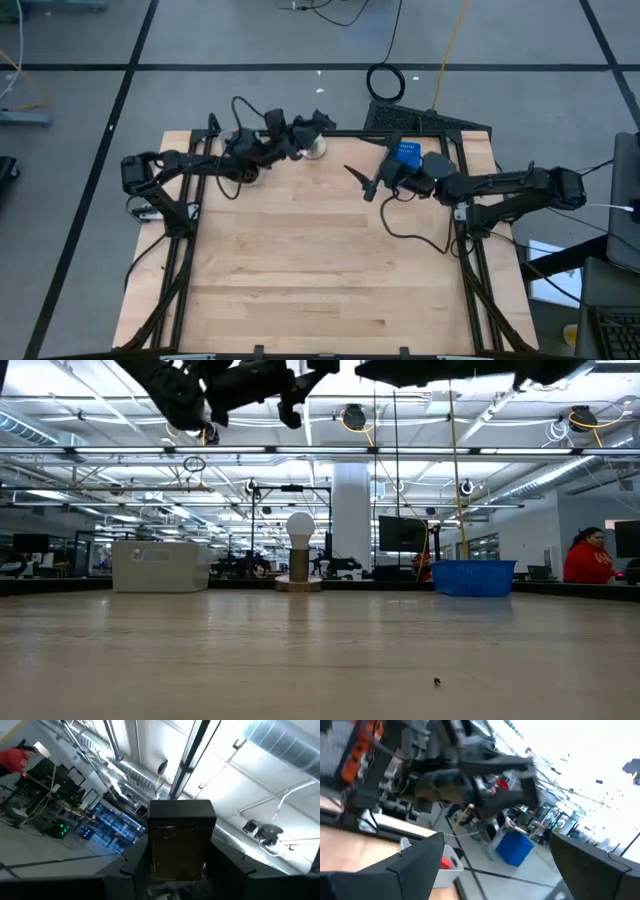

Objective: Pick & Place Office items
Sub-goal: Put the black digital clock into the blue bin

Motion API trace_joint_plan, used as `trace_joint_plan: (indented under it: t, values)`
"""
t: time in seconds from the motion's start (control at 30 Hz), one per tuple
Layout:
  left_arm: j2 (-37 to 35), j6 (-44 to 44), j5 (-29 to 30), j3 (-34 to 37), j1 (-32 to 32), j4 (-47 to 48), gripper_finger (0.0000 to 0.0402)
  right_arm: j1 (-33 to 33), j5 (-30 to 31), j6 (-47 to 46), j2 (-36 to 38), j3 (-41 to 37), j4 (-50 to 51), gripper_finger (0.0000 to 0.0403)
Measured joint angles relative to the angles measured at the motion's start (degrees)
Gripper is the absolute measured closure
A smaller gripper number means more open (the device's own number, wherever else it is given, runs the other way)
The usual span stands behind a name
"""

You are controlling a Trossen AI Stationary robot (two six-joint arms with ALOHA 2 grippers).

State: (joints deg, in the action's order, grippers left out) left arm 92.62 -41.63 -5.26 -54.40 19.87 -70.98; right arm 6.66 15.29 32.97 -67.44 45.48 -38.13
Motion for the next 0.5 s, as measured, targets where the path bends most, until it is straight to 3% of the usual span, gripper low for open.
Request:
trace_joint_plan:
  t: [0.17, 0.37, 0.5]
  values:
    - [-0.1, -3.6, -5.0, -7.7, 1.7, 4.2, 0.0246, 0.0, 3.6, 7.7, 0.0, 9.1, 9.7, 0.0048]
    - [0.1, -3.5, -6.6, -16.8, 1.9, 16.4, 0.0246, 0.0, 5.9, 14.9, 0.0, 17.4, 15.4, 0.0048]
    - [-0.1, -3.4, -9.5, -19.8, 1.3, 16.1, 0.0246, -0.1, 6.0, 17.2, -0.7, 22.0, 19.2, 0.0048]
